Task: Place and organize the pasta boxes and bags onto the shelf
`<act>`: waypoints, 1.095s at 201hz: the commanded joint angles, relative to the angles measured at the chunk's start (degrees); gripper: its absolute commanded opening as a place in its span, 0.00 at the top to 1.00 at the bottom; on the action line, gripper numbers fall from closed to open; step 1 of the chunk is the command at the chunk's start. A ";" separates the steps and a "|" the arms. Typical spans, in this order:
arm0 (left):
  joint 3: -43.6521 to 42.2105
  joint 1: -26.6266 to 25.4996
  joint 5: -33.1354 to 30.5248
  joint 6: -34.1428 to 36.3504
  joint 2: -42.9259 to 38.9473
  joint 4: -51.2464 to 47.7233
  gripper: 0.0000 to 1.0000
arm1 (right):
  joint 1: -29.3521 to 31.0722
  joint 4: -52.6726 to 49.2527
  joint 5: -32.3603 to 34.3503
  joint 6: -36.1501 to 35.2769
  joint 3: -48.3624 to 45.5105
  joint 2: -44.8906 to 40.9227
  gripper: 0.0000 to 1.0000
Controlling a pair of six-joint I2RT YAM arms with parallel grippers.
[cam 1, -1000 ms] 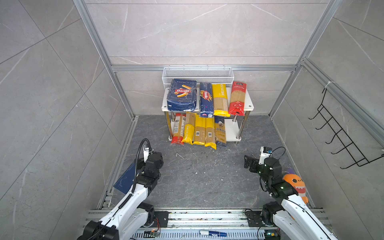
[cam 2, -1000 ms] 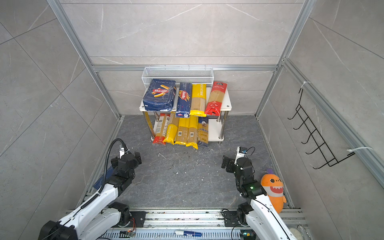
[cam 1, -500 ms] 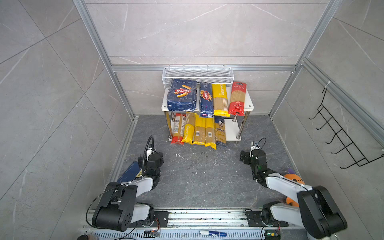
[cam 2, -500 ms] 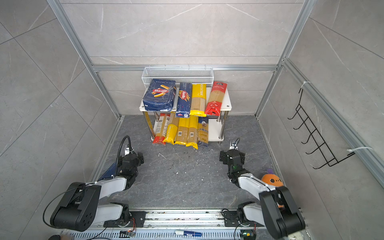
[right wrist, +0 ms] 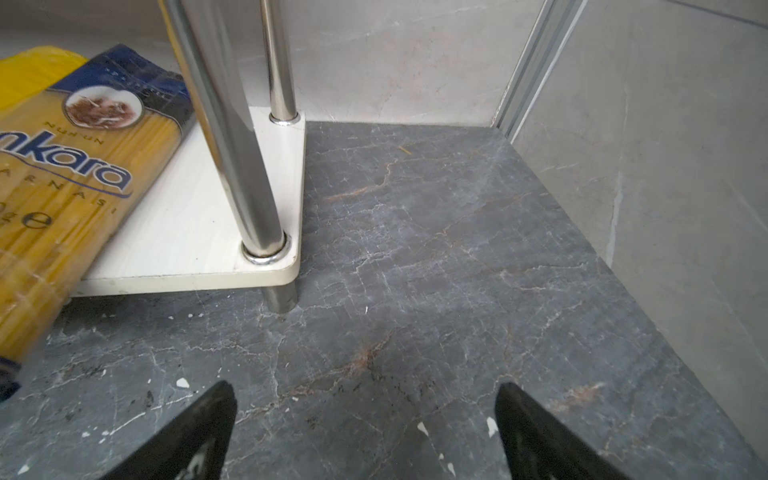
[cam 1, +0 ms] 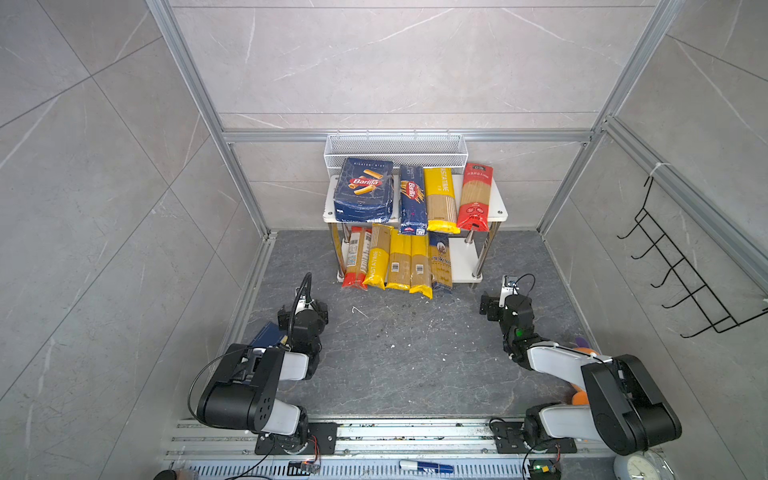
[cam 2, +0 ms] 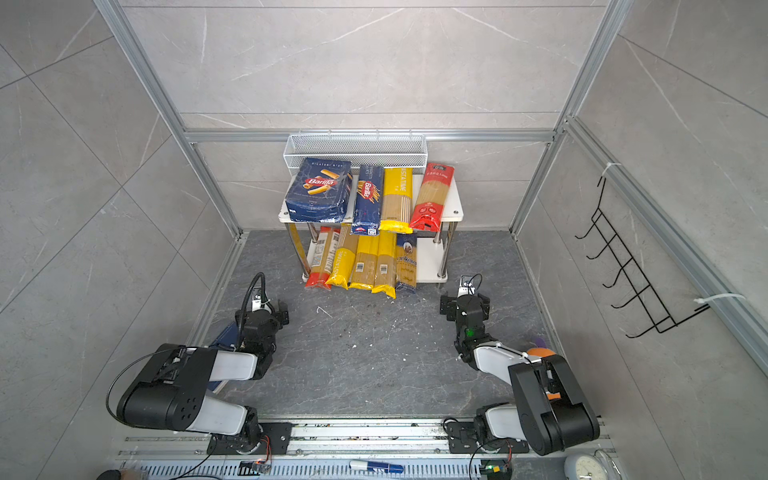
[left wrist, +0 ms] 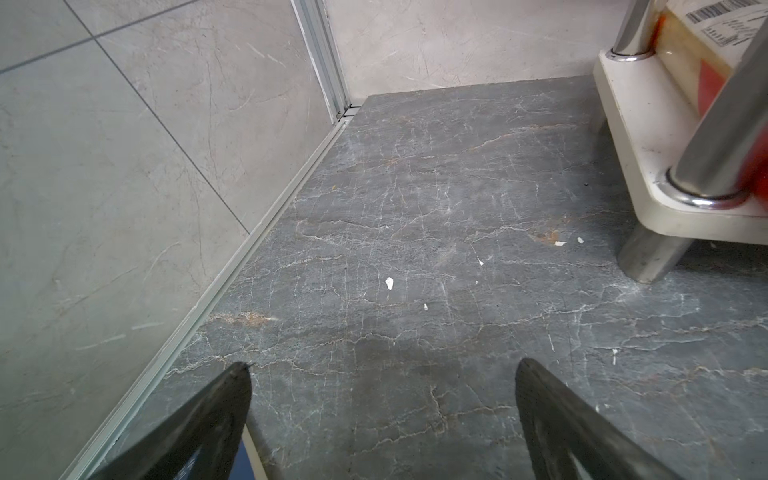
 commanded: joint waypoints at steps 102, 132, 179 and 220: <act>5.05 7.96 12.91 -4.07 2.53 -3.30 0.02 | -3.90 12.40 -5.30 -0.20 -1.14 9.26 0.01; 5.44 8.55 13.71 -4.39 2.68 -4.07 0.02 | -3.90 11.66 -5.29 -0.10 -0.97 9.04 0.01; 5.30 8.64 13.89 -4.53 2.41 -4.09 0.00 | -3.90 11.90 -5.03 -0.24 -1.05 8.93 0.01; 5.29 8.64 13.89 -4.45 2.41 -4.19 0.00 | -3.90 11.85 -5.02 -0.32 -1.14 8.86 0.01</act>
